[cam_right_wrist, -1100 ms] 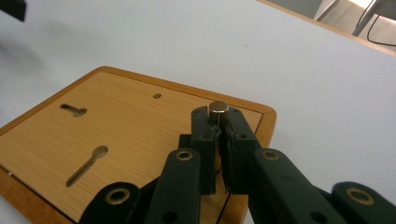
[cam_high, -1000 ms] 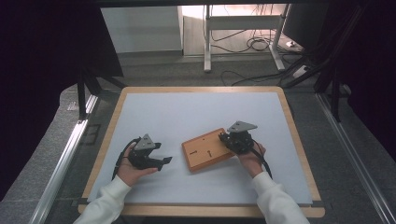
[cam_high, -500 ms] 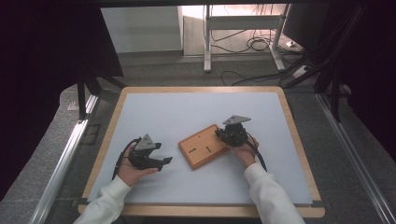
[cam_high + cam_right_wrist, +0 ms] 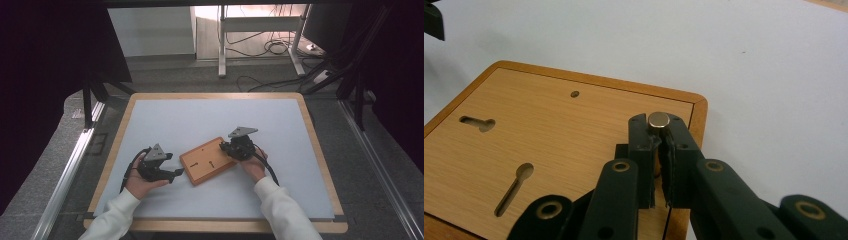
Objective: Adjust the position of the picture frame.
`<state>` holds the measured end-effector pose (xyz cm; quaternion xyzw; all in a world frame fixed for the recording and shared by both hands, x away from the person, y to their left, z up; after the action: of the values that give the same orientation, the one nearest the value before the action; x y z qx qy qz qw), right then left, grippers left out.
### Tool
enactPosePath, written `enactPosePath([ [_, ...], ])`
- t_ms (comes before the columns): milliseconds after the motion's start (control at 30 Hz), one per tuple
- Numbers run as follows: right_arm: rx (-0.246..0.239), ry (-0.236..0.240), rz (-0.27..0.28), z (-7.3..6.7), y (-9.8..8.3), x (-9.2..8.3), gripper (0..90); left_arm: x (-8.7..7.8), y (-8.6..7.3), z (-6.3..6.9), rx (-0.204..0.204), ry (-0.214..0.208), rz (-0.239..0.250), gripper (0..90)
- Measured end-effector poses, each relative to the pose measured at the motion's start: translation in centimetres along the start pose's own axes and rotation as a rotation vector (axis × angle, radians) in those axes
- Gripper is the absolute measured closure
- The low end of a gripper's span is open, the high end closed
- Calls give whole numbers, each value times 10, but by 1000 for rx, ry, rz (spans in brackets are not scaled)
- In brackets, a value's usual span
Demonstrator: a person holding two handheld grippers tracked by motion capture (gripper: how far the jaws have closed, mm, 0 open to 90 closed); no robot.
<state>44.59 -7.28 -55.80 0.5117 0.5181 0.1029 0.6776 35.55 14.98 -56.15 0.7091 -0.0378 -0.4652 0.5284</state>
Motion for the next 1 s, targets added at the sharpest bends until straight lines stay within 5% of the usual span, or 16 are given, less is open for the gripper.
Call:
enactPosePath([
  [433, 7, 29, -6, -8, -2, 5, 831, 0, -1, -2, -4, 2, 0, 253],
  [533, 40, 11, 7, -5, -1, 0, 549, -1, -1, -3, -6, 6, 1, 252],
  [733, 69, -39, 58, 1, -7, -39, 397, 0, -1, -9, -20, 19, 5, 273],
  [1000, 84, -64, 64, -2, -37, -94, 322, 6, 5, -27, -37, 48, 0, 447],
])
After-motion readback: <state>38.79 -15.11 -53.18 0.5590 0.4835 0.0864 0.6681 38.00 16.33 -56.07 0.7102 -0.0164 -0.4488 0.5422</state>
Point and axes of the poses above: each handheld gripper's, and its own axes: x roughly forward along the jaws, y roughly out of its top, z roughly to its right, the point moved 7 cm from there along x, roughly forward along the jaws, and after that the axes turned 4 degrees about y, right-handed, at the moved point
